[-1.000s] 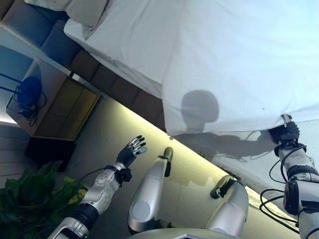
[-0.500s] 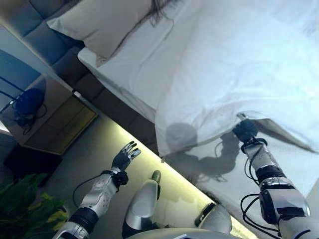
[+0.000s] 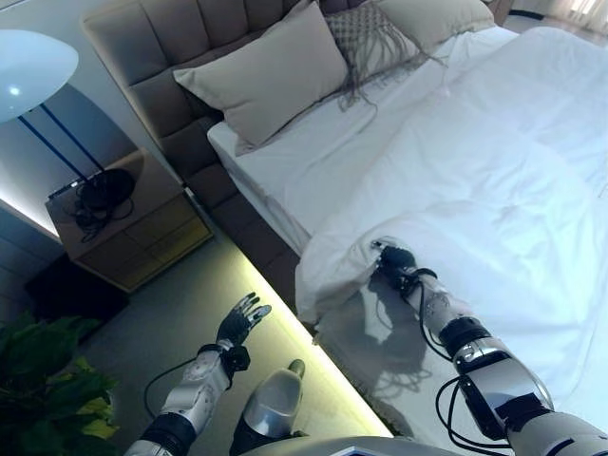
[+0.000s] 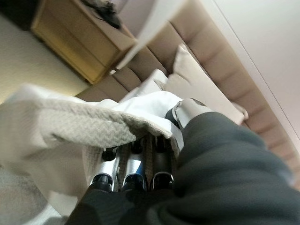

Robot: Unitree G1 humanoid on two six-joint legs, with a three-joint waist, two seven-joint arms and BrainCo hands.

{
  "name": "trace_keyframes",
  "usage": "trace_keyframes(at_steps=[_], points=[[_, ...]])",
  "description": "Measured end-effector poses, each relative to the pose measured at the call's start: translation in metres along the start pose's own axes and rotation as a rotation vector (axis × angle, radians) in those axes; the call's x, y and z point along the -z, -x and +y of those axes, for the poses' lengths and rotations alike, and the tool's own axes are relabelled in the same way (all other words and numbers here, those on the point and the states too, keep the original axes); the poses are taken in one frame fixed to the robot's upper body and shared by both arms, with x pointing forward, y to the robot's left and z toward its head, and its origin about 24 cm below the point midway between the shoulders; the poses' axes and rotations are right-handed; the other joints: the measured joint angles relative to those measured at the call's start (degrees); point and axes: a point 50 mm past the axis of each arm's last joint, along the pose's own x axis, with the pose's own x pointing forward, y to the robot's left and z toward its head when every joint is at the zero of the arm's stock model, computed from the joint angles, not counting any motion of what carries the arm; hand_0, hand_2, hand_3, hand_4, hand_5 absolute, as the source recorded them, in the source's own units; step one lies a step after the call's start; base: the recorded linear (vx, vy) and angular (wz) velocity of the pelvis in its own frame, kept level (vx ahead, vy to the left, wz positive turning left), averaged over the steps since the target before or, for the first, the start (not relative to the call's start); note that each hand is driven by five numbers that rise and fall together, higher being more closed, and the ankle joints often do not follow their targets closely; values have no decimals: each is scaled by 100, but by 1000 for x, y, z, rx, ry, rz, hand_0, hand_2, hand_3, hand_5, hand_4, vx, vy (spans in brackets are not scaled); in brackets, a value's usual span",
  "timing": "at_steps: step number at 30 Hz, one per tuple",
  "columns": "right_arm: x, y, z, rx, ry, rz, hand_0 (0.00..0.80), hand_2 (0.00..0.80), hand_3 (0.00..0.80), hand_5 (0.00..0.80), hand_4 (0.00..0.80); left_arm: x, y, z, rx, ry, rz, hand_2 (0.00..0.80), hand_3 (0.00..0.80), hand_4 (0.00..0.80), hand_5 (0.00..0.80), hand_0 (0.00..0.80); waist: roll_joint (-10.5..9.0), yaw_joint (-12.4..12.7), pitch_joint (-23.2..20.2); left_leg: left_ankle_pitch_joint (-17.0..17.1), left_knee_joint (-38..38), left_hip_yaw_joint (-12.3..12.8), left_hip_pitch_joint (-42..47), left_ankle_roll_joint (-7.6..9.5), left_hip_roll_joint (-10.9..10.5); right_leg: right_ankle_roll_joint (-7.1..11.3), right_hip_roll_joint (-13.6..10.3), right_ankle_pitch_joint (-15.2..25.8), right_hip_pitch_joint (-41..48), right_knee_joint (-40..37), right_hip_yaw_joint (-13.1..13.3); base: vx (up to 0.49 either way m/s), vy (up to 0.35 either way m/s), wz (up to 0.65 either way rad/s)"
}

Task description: Make the bed neatly

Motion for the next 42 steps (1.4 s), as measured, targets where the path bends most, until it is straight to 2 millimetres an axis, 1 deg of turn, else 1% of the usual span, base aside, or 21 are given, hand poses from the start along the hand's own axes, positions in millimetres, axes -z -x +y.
trace_keyframes(at_steps=[3,5,7,9,10,11,13,15,17,19,22,24,28,32,33,34,35,37,40,42], points=[[6,-1,4,-10,8,40,800,800,800,800,800,2,0,0,-15,3,19,0,0,0,0,0,-38,8,-36,9,-49,-4,92,14,-42,69,14,18,246,-158,-61,58,118,20],[8,-1,5,-14,6,57,800,800,800,800,800,3,0,1,-30,7,26,0,0,0,0,0,-70,28,-56,24,-71,-7,127,38,-88,93,-19,23,387,-213,-131,82,150,31],[10,-1,4,-9,12,72,800,800,800,800,800,5,0,2,-48,15,34,0,0,0,0,0,-76,125,-62,37,-106,-8,201,69,-147,133,-48,19,574,-302,-200,96,161,29],[13,-3,8,-19,26,92,800,800,800,800,800,7,2,6,-74,27,41,0,0,0,0,0,-111,189,-94,33,-101,-28,192,92,-201,162,-86,2,736,-390,-335,115,174,34],[13,-5,12,-29,36,102,800,800,800,800,800,9,3,9,-89,32,49,0,0,0,0,0,-118,262,-99,26,-89,-29,204,104,-225,164,-118,-1,788,-396,-396,112,162,28],[12,-6,16,-40,41,103,800,800,800,800,800,11,4,11,-99,35,54,0,0,0,0,0,-125,328,-104,20,-70,-62,203,114,-251,164,-138,-2,833,-396,-447,112,168,30],[8,-11,28,-74,72,103,800,800,800,800,800,15,8,16,-120,46,63,0,0,0,0,0,-124,381,-106,6,-11,-91,188,143,-293,167,-156,0,1014,-463,-617,99,145,36],[4,-14,37,-110,111,103,800,800,800,800,800,18,10,18,-123,46,72,0,0,0,0,0,-135,554,-112,-14,24,-167,182,159,-335,166,-155,-1,1193,-561,-777,74,100,35],[-1,-17,45,-143,141,98,800,800,800,800,800,20,11,19,-126,46,83,0,0,0,0,0,-137,719,-113,-31,24,-193,168,161,-350,165,-156,-2,1302,-637,-915,89,112,30],[-8,-19,54,-180,162,90,800,800,800,800,800,24,15,21,-131,45,98,0,0,0,0,0,-140,810,-113,-74,70,-213,157,162,-374,157,-148,-6,1454,-719,-1069,80,119,29],[-14,-20,58,-198,179,96,800,800,800,800,800,30,22,24,-138,47,119,0,0,0,0,0,-156,934,-121,-117,130,-232,136,178,-415,158,-163,-4,1537,-753,-1198,68,103,15],[-10,-20,59,-203,202,123,800,800,800,800,800,32,25,25,-138,47,122,0,0,0,0,0,-183,930,-131,-122,214,-301,73,184,-444,163,-157,-2,1570,-789,-1277,65,87,17],[1,-20,63,-218,256,184,800,800,800,800,800,36,29,26,-140,55,131,0,0,0,0,0,-187,931,-130,-134,228,-311,96,163,-420,182,-116,7,1663,-900,-1372,39,51,2],[5,-21,68,-214,271,197,800,800,800,800,800,39,33,23,-134,64,131,0,0,0,0,0,-186,949,-130,-170,219,-307,156,110,-336,194,-35,11,1709,-978,-1375,19,11,-7],[6,-21,71,-209,270,199,558,558,558,558,558,41,34,23,-136,65,135,0,0,0,0,0,-187,949,-131,-179,215,-307,177,96,-319,214,-28,4,1718,-978,-1376,13,-10,-12],[8,-22,74,-202,267,198,63,63,63,63,63,42,35,24,-141,69,137,0,0,0,0,0,-197,950,-137,-191,214,-307,184,82,-307,254,-32,-16,1715,-986,-1378,5,-18,-18],[10,-22,79,-204,262,200,0,0,0,0,0,43,37,26,-155,86,133,0,0,0,0,0,-199,953,-140,-228,217,-299,206,75,-281,284,-22,-31,1685,-986,-1379,1,-25,-21],[17,-23,90,-211,250,210,0,0,0,0,0,44,39,29,-173,104,127,0,0,0,0,0,-218,983,-163,-281,223,-322,248,8,-199,304,-10,-31,1701,-959,-1431,5,-33,-23],[22,-24,100,-230,236,224,0,0,0,0,0,46,41,30,-182,115,125,0,0,0,0,0,-238,965,-199,-323,219,-329,328,-37,-123,289,24,-56,1751,-954,-1531,21,-61,-12],[27,-23,105,-247,231,264,0,0,0,0,0,47,42,30,-178,115,125,0,0,0,0,0,-252,1031,-235,-357,233,-323,365,-88,-54,272,80,-71,1788,-990,-1526,-42,-26,-14]])
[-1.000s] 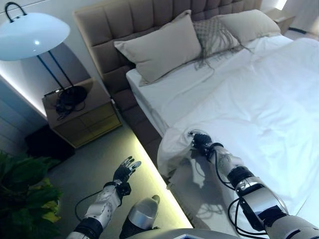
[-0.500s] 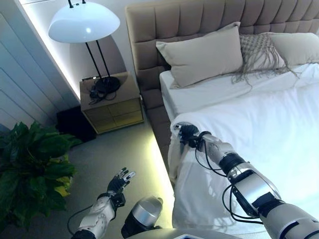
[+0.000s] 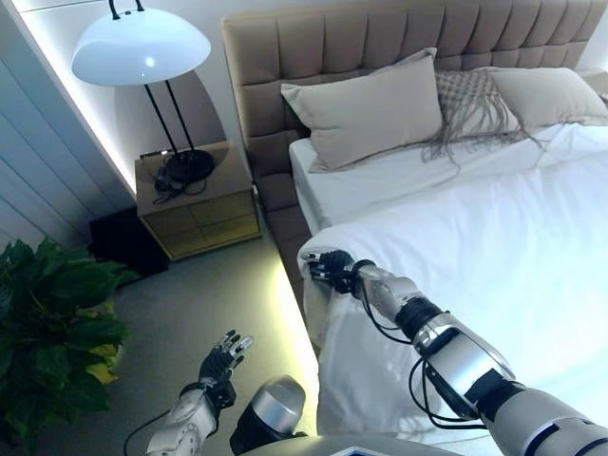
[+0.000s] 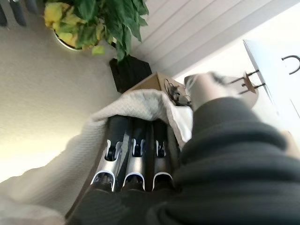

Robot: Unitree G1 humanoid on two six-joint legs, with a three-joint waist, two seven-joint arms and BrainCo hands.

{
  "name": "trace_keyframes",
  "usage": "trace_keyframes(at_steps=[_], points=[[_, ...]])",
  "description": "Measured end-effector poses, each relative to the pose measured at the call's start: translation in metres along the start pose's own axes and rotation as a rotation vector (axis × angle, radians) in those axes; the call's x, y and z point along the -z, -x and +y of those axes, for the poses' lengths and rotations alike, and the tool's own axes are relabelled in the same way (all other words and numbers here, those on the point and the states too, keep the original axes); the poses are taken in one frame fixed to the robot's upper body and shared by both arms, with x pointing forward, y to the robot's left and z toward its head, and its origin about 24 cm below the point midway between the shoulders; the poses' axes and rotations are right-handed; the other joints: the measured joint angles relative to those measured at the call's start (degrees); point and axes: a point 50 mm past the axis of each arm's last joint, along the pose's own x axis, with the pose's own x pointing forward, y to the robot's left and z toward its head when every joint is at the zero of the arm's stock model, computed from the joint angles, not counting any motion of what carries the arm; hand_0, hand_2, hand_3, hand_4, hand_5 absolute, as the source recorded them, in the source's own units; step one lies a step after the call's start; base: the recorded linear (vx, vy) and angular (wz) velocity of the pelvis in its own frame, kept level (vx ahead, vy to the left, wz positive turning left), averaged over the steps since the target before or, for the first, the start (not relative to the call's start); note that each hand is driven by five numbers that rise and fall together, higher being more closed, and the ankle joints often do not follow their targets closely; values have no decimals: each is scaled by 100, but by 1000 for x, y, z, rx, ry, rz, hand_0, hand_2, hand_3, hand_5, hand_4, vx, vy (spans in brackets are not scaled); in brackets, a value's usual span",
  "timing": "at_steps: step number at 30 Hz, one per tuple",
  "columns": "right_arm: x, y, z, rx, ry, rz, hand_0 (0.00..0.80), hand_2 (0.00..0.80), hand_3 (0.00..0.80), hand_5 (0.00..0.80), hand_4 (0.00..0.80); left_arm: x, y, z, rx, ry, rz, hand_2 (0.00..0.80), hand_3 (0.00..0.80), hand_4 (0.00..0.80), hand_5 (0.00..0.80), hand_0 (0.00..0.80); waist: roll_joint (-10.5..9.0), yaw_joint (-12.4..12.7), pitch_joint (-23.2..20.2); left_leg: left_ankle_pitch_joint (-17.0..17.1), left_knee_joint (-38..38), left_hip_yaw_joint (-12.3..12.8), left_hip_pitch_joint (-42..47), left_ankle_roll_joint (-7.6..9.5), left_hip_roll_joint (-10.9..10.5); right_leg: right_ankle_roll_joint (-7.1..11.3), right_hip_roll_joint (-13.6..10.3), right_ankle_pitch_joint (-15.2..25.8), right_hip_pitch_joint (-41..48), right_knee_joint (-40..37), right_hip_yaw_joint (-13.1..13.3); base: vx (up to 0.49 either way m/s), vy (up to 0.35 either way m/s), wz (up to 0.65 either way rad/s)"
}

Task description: Make the bed neatly

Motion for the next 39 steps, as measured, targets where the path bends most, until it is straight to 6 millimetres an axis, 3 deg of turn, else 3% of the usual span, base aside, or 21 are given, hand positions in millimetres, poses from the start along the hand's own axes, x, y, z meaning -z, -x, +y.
trace_keyframes(at_steps=[7,13,21,24,28,32,34,37,39], points=[[43,-3,33,-218,133,345,0,0,0,0,0,3,1,-3,25,1,2,0,0,0,0,0,-2,58,-111,-52,-36,7,33,-87,193,41,91,52,-139,-10,8,4,-118,-18],[49,-7,65,-323,68,373,0,0,0,0,0,3,1,-3,36,-19,9,0,0,0,0,0,-86,157,-192,-74,-95,16,139,-122,254,10,125,56,-86,-48,5,-1,-38,-6],[58,-8,68,-343,27,381,0,0,0,0,0,-1,3,-2,51,-54,12,0,0,0,0,0,-172,221,-250,-73,-102,31,134,-120,243,4,87,79,-120,-36,28,1,-33,-2],[44,-11,69,-317,-1,248,0,0,0,0,0,-5,3,-5,62,-57,8,0,0,0,0,0,-168,211,-247,-73,-103,38,131,-120,243,4,87,80,-127,-39,41,0,0,0],[3,-10,68,-256,-34,-35,0,0,0,0,0,-8,3,-7,67,-61,-5,0,0,0,0,0,-160,196,-243,-72,-104,45,128,-119,233,42,85,102,-125,-55,43,0,0,0],[-45,9,61,-209,-77,-328,0,0,0,0,0,-5,5,-6,65,-59,13,0,0,0,0,0,-111,14,-212,-58,-106,91,131,-97,202,46,74,109,-128,-59,145,0,0,0],[-52,19,47,-163,-157,-422,0,0,0,0,0,-2,8,-6,66,-55,19,0,0,0,0,0,-91,-170,-201,-45,-102,193,142,-78,203,47,58,112,-130,-58,208,-39,-38,-4],[-33,37,8,-36,-291,-501,0,0,0,0,0,3,12,-5,64,-47,30,0,0,0,0,0,-81,-367,-194,-29,-137,357,208,-53,212,39,39,121,-207,-65,481,-52,-78,-20],[-2,50,-22,73,-338,-488,0,0,0,0,0,10,16,-4,64,-55,40,0,0,0,0,0,-78,-580,-206,-24,-176,502,224,-45,245,36,32,134,-356,-40,687,-53,-149,-37]])
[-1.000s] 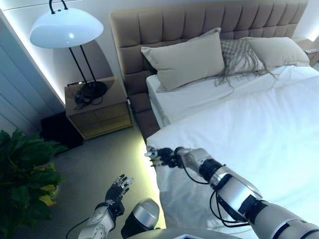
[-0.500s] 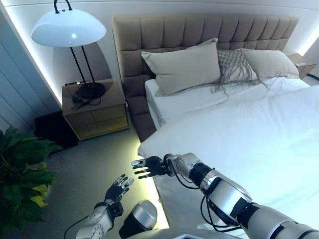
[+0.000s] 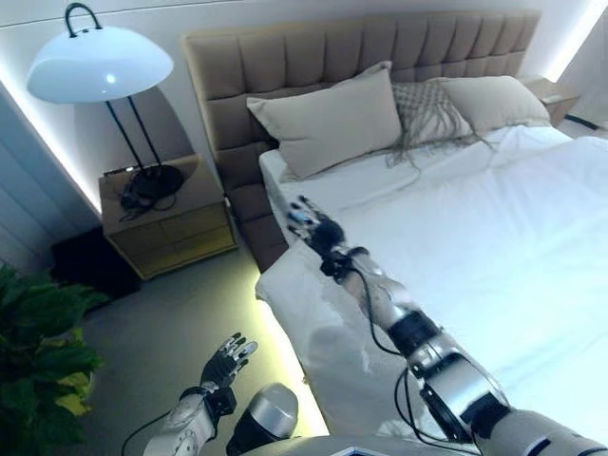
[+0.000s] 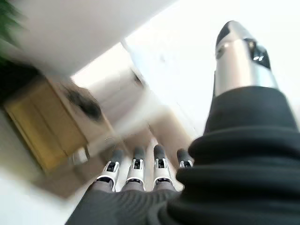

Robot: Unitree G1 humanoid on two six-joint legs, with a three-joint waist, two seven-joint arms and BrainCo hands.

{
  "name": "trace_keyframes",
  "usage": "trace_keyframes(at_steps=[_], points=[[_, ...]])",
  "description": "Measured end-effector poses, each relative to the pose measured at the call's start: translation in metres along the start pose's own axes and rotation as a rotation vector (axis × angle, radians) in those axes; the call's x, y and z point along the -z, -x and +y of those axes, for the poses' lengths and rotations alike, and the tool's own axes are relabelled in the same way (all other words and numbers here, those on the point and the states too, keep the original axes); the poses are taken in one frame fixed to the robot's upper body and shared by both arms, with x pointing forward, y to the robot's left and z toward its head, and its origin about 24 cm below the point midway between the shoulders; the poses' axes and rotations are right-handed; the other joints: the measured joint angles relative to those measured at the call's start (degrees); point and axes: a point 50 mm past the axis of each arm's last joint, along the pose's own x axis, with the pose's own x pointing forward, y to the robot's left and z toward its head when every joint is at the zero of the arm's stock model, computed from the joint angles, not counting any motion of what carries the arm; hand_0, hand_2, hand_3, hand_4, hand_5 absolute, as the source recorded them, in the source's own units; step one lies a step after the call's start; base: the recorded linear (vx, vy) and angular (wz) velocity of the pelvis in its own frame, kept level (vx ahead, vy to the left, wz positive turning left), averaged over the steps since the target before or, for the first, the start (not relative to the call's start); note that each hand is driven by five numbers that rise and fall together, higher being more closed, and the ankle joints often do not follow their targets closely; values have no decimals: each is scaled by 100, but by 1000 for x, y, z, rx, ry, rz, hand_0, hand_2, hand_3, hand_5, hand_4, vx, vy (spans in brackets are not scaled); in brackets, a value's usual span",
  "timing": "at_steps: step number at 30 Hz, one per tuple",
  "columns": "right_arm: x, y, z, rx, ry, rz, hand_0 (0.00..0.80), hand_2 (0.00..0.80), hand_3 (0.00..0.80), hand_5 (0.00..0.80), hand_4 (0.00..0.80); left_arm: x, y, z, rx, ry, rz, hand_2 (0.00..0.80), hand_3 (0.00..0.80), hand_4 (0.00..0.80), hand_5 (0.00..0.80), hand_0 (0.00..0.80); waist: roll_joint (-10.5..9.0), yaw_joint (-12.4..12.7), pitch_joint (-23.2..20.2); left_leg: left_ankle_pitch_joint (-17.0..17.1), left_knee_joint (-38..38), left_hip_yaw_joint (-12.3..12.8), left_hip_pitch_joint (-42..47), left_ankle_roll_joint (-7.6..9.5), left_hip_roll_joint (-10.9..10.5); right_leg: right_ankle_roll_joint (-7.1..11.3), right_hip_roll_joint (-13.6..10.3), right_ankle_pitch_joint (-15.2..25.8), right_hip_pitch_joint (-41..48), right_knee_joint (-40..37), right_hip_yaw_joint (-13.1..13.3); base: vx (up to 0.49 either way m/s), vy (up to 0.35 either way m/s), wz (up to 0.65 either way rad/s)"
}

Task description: Make the bed neatly

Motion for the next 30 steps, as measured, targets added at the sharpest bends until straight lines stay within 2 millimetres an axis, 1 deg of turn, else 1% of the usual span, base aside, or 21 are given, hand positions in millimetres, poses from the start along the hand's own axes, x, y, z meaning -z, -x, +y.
trace_keyframes(at_steps=[1,2,3,4,5,7,9,11,12,13,14,15,16,18,22,23,24,26,28,30], points=[[10,12,-17,56,9,26,0,0,0,0,0,4,2,0,-2,-2,6,0,0,0,0,0,17,-109,10,0,-8,17,7,0,16,-11,5,11,-57,1,76,-47,-165,-45],[18,27,-34,101,37,42,0,0,0,0,0,5,2,-2,3,-1,4,0,0,0,0,0,4,-242,5,2,-38,148,15,1,56,10,14,30,-183,35,236,-58,-173,-49],[28,42,-48,147,61,67,0,0,0,0,0,5,3,-1,-1,6,-7,0,0,0,0,0,17,-290,10,1,-42,213,32,2,66,6,39,42,-252,49,351,-56,-163,-55],[37,55,-60,190,80,98,0,0,0,0,0,5,3,-1,-3,8,-10,0,0,0,0,0,18,-505,15,-3,-64,296,92,-5,108,7,53,51,-297,66,430,-71,-199,-52],[45,70,-73,232,88,129,0,0,0,0,0,4,2,-1,0,-4,-17,0,0,0,0,0,13,-624,11,-3,-81,342,128,-6,137,6,75,53,-348,72,541,-62,-170,-49],[57,92,-91,306,77,166,0,0,0,0,0,-1,0,-1,11,-9,-35,0,0,0,0,0,17,-863,12,-4,-110,466,203,-7,194,-21,137,80,-415,62,710,-62,-140,-41],[60,109,-107,387,50,166,0,0,0,0,0,-7,-3,-3,30,-15,-60,0,0,0,0,0,10,-1069,8,-5,-144,529,216,-7,228,-49,182,98,-509,81,822,-65,-119,-29],[63,121,-120,459,33,163,0,0,0,0,0,-10,-4,-2,45,-20,-70,0,0,0,0,0,10,-1144,9,-5,-178,626,265,-6,256,-73,212,130,-598,84,980,-99,-117,-33],[66,128,-127,504,24,160,0,0,0,0,0,-14,-6,-3,59,-30,-79,0,0,0,0,0,-17,-1257,-2,-6,-216,641,296,-10,282,-63,220,145,-617,84,1037,-129,-144,-21],[69,134,-133,552,9,161,0,0,0,0,0,-16,-6,-1,63,-40,-84,0,0,0,0,0,-25,-1264,-8,-6,-220,655,295,-10,253,-66,217,161,-631,79,1053,-106,-117,-17],[71,139,-139,593,-1,157,0,0,0,0,0,-17,-6,0,65,-57,-84,0,0,0,0,0,-42,-1322,-15,-7,-228,710,291,-10,262,-70,217,182,-687,80,1113,-110,-107,-22],[73,143,-144,626,-5,156,0,0,0,0,0,-17,-6,3,63,-77,-82,0,0,0,0,0,-47,-1323,-18,-8,-229,771,291,-9,262,-72,220,216,-755,82,1184,-108,-78,-33],[74,146,-147,650,-23,150,0,0,0,0,0,-17,-6,5,57,-97,-74,0,0,0,0,0,-56,-1416,-16,-8,-231,810,291,-9,266,-73,212,266,-811,92,1195,-132,-61,-33],[75,150,-149,663,-48,132,0,0,0,0,0,-16,-5,9,45,-114,-63,0,0,0,0,0,-70,-1490,-14,-11,-241,936,300,-3,288,-93,215,400,-933,105,1187,-124,-57,-41],[77,151,-150,677,-66,115,0,0,0,0,0,-16,-10,14,25,-124,-53,0,0,0,0,0,-73,-1587,-20,1,-365,941,401,14,301,-140,283,689,-1030,-48,1178,-79,-141,-43],[78,152,-152,686,-66,116,0,0,0,0,0,-18,-10,14,26,-131,-54,0,0,0,0,0,-89,-1596,-40,-16,-412,923,426,42,311,-160,309,740,-1036,-120,1179,-68,-262,-38],[81,155,-154,698,-67,120,0,0,0,0,0,-21,-12,14,25,-135,-61,0,0,0,0,0,-79,-1596,-46,2,-478,946,458,38,367,-185,382,801,-1031,-214,1182,-75,-295,-29],[88,162,-158,728,-80,144,0,0,0,0,0,-25,-16,14,23,-141,-72,0,0,0,0,0,-88,-1611,-74,89,-583,911,501,2,458,-227,549,851,-983,-395,1226,-64,-242,-11],[90,164,-160,740,-80,151,0,0,0,0,0,-23,-16,14,26,-125,-66,0,0,0,0,0,-59,-1626,-185,136,-674,928,517,-7,538,-294,656,874,-1036,-441,1245,-67,-189,-11],[89,164,-160,740,-77,146,0,0,0,0,0,-20,-16,11,31,-112,-58,0,0,0,0,0,36,-1670,-301,205,-749,938,530,38,575,-329,726,901,-1042,-504,1261,-86,-165,-9]])
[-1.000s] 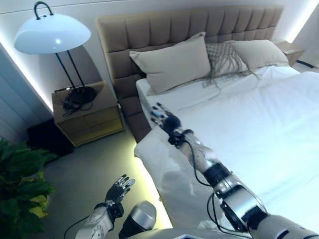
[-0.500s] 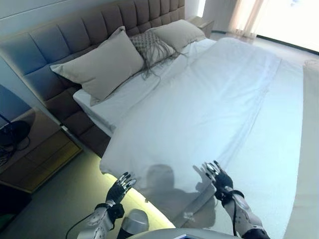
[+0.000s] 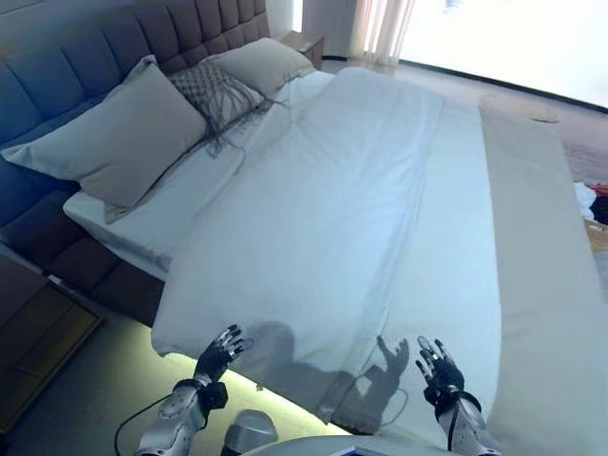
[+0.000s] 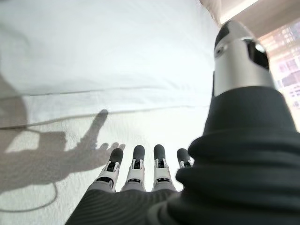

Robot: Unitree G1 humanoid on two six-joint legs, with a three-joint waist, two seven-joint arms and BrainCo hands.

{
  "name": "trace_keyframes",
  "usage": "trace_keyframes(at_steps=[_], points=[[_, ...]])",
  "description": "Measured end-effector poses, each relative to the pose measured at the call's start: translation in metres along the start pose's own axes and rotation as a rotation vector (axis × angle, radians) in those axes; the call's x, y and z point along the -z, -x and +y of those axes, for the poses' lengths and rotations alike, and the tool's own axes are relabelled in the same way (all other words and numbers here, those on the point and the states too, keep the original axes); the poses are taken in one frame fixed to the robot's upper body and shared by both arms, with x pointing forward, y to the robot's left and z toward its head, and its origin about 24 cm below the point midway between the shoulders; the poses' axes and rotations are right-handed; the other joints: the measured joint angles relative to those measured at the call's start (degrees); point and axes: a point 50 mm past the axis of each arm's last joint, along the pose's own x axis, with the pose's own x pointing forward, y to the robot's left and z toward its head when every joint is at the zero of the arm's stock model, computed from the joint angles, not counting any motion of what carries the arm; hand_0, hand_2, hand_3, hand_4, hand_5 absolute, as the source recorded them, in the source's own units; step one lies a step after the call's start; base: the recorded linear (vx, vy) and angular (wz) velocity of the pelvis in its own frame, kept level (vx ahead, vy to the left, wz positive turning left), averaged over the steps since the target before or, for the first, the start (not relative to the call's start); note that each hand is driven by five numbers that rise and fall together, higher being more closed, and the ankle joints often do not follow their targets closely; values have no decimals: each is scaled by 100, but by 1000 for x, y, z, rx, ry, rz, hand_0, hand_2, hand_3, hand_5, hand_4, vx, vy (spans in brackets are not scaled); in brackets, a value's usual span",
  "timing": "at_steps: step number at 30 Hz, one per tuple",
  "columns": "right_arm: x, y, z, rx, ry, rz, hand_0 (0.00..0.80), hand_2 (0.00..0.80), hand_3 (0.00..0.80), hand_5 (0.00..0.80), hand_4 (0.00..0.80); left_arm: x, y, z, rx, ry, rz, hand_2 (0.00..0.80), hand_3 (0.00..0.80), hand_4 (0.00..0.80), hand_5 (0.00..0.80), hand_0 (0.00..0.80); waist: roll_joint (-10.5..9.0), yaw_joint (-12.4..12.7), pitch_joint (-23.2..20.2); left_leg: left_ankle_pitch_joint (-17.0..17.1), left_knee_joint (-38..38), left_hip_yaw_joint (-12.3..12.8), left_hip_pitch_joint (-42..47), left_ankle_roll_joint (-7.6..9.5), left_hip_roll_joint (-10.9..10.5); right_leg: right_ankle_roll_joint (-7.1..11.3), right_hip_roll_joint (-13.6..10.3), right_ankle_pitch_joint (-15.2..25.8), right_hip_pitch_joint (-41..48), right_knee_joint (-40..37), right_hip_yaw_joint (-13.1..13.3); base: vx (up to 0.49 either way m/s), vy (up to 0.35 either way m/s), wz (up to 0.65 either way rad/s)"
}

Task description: Make the bed neatly

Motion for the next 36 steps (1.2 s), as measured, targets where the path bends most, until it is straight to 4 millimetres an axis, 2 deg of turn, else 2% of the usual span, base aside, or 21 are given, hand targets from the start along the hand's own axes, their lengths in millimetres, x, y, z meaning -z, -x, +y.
trace_keyframes(at_steps=[5,10,16,29,33,36], points=[[0,0,0,-2,8,3,0,0,0,0,0,9,-1,-14,34,49,12,0,0,0,0,0,232,-55,-280,84,-105,34,56,71,82,-37,111,17,11,-80,7,-118,-97,-4],[3,0,5,-28,36,20,0,0,0,0,0,8,-3,-19,37,72,4,0,0,0,0,0,286,-61,-320,81,-106,98,41,126,113,-46,115,-17,-58,3,7,-84,-41,-2],[1,0,20,-83,50,7,0,0,0,0,0,7,-3,-18,24,80,-1,0,0,0,0,0,282,-65,-310,82,-70,121,-40,130,121,-75,91,-33,-225,144,18,-8,-6,-3],[-2,-3,29,-95,56,5,0,0,0,0,0,4,-3,-15,10,91,-18,0,0,0,0,0,283,-56,-96,57,-40,146,53,168,90,-92,94,22,-155,72,105,-6,31,-2],[-2,-3,30,-92,54,4,0,0,0,0,0,2,-3,-11,1,97,-29,0,0,0,0,0,275,-66,-77,47,-99,140,102,171,13,-55,66,179,-31,-154,109,10,193,-2],[-2,-3,30,-91,54,4,0,0,0,0,0,-2,-3,-10,0,91,-43,0,0,0,0,0,268,-69,-67,34,-239,97,262,150,-125,11,-17,257,93,-271,152,23,170,-5]])
